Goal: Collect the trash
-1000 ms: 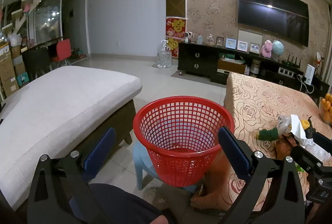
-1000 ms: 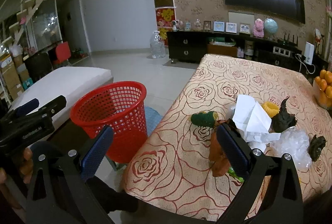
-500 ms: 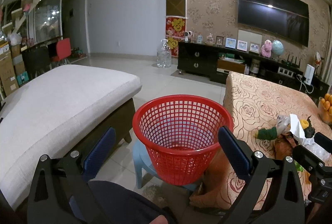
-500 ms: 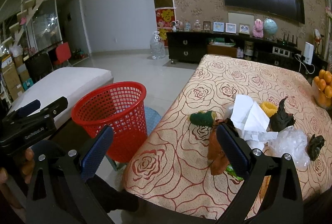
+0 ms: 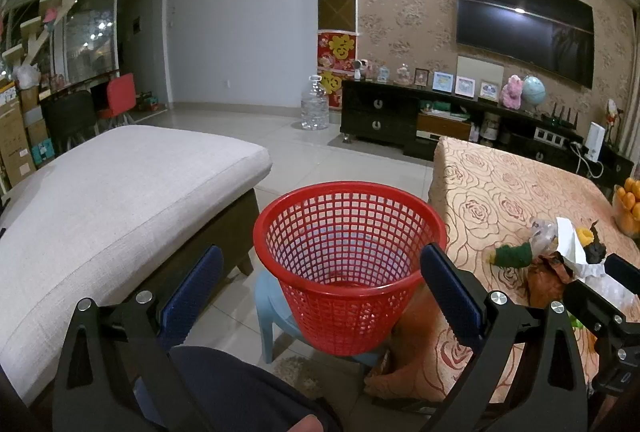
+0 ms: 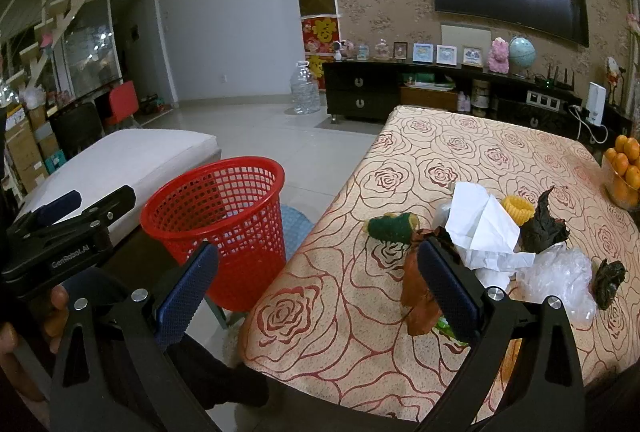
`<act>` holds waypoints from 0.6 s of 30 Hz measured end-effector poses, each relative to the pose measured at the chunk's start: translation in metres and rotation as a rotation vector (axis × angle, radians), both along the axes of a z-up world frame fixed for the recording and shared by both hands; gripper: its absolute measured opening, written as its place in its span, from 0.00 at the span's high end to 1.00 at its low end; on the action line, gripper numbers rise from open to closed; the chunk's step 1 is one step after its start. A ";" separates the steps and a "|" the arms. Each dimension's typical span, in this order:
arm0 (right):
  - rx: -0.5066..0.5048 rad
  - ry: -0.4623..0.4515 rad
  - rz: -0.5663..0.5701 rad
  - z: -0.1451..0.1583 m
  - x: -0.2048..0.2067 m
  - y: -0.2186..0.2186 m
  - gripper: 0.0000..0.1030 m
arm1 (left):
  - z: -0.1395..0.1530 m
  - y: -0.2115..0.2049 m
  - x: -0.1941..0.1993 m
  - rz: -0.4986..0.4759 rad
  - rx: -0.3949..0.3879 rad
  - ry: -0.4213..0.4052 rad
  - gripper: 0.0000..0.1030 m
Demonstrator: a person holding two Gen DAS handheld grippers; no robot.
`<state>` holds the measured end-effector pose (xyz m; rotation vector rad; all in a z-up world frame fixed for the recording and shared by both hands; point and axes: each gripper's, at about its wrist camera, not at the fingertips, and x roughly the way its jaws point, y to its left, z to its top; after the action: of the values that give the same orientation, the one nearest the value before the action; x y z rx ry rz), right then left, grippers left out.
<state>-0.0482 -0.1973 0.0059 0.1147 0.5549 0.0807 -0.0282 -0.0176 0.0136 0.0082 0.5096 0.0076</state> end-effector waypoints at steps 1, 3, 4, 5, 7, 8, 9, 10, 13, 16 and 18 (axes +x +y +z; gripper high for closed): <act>0.000 0.000 0.000 0.000 0.000 0.000 0.06 | 0.000 0.000 -0.001 -0.001 0.000 -0.001 0.07; -0.001 -0.001 0.000 0.000 0.000 0.000 0.06 | 0.000 0.000 -0.001 -0.001 0.000 0.000 0.07; -0.001 -0.001 0.000 0.000 0.000 0.000 0.06 | 0.000 0.000 0.000 0.000 -0.001 0.000 0.07; -0.001 0.000 0.000 0.000 0.000 0.000 0.06 | 0.000 -0.001 -0.001 0.000 -0.001 0.000 0.07; 0.000 0.000 0.000 0.000 0.000 0.000 0.06 | 0.000 -0.001 -0.001 -0.001 0.001 0.000 0.07; 0.000 0.000 0.000 0.000 0.000 0.000 0.06 | 0.000 -0.001 -0.001 0.000 0.001 0.001 0.07; 0.000 0.001 0.000 0.000 0.000 0.000 0.06 | 0.000 -0.001 -0.001 0.000 0.000 0.001 0.07; 0.000 0.000 0.000 -0.001 0.000 0.000 0.06 | 0.000 -0.001 -0.001 0.000 0.000 0.002 0.07; 0.001 0.000 0.001 -0.001 0.000 0.000 0.06 | 0.000 -0.001 0.000 0.000 0.000 0.000 0.07; -0.001 0.003 0.004 -0.002 -0.001 0.000 0.06 | 0.000 -0.001 -0.001 0.000 0.001 0.001 0.07; 0.000 0.003 0.004 -0.002 -0.001 0.000 0.06 | 0.000 -0.001 -0.001 -0.001 0.001 0.001 0.07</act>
<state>-0.0492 -0.1969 0.0042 0.1136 0.5584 0.0848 -0.0290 -0.0182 0.0134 0.0090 0.5105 0.0072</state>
